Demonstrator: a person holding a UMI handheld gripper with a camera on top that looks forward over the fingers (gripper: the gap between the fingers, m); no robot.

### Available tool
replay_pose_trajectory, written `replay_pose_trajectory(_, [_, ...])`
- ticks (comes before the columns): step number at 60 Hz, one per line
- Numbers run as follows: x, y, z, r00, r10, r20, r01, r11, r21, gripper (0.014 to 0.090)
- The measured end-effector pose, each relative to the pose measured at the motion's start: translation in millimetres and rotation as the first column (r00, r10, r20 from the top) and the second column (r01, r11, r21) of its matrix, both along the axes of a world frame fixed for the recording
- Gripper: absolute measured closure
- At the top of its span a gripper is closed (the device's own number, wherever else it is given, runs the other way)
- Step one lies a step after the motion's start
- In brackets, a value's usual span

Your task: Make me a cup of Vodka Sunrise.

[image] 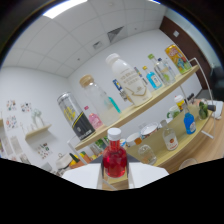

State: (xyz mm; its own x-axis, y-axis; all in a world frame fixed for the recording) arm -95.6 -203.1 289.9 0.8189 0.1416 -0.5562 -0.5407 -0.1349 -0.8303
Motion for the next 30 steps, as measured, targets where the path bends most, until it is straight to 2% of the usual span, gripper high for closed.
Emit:
replay_pose_trajectory(7, [-31,5,-49,0.965,0.007,0.263,0.003,0.999,-0.037,0.0705])
replay_pose_trajectory(14, [-57,10,-121,0.918,0.060,0.393,-0.003,0.989,-0.145,0.0707])
replay_pose_trajectory(21, [-68,10,-188,0.877,0.113,0.467,0.016,0.964,-0.264,0.0706])
replay_pose_trajectory(30, [-73,7,-247,0.847,0.168,0.505,0.039,0.927,-0.373,0.0707])
